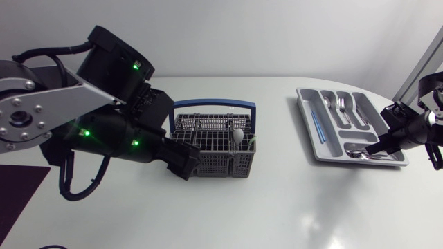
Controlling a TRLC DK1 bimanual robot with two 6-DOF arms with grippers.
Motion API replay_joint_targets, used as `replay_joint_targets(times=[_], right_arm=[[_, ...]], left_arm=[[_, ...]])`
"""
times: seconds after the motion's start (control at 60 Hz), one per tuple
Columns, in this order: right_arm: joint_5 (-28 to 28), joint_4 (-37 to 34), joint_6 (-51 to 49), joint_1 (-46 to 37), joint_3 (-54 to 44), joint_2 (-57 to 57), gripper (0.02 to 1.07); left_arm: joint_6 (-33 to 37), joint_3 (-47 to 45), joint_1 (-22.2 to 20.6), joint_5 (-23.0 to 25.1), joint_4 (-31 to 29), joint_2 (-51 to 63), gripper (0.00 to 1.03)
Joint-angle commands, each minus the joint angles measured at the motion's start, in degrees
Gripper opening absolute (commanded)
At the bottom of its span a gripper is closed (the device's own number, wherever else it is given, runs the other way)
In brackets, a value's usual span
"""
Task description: Unload the cutlery basket into the drawer organizer.
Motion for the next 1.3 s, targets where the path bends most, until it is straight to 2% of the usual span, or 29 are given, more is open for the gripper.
replay_joint_targets(times=[0.0,0.133,0.167,0.2,0.283,0.367,0.4,0.483,0.667,0.867,1.083,1.283], right_arm=[[1.76,2.1,-1.11,0.7,-0.88,2.31,0.08],[3.43,5.17,-1.11,1.67,-2.03,3.98,0.08],[3.43,5.17,-0.93,1.85,-1.94,4.42,0.14],[3.43,5.08,-0.58,1.93,-1.94,4.68,0.23],[3.6,4.29,1.09,2.73,-2.03,5.12,0.58],[4.22,3.5,2.76,3.43,-1.68,5.3,0.85],[4.31,2.71,3.64,3.6,-1.24,5.3,0.92],[4.13,-0.54,6.54,4.57,0.35,4.33,1.0],[-0.7,-8.8,14.01,9.32,1.93,-2.52,1.01],[-8.53,-20.4,27.9,17.05,4.83,-8.41,1.01],[-8.7,-27.52,40.99,28.48,7.38,-11.31,1.01],[-8.7,-29.02,51.98,36.48,10.45,-12.45,1.02]], left_arm=[[-0.37,0.19,-1.19,-0.54,-0.65,-0.14,0.99],[-0.37,-0.08,-2.07,-0.8,-0.65,-0.06,0.99],[-0.28,-0.17,-2.33,-0.98,-0.65,0.12,0.99],[-0.28,-0.17,-2.42,-0.98,-0.65,0.47,0.99],[-0.1,-0.08,-2.59,-0.98,-0.74,1.0,0.99],[0.42,0.01,-2.86,-0.98,-0.74,1.53,0.99],[0.51,0.1,-2.94,-0.98,-0.74,1.61,0.99],[0.78,0.1,-3.74,-0.98,-0.83,1.88,0.99],[1.57,0.27,-4.53,-1.07,-1.18,2.85,0.99],[2.36,0.63,-5.67,-1.07,-1.53,3.99,0.99],[2.53,0.45,-5.67,-1.07,-1.44,4.16,0.99],[2.89,-0.52,-5.32,-1.07,-1.35,3.55,0.99]])
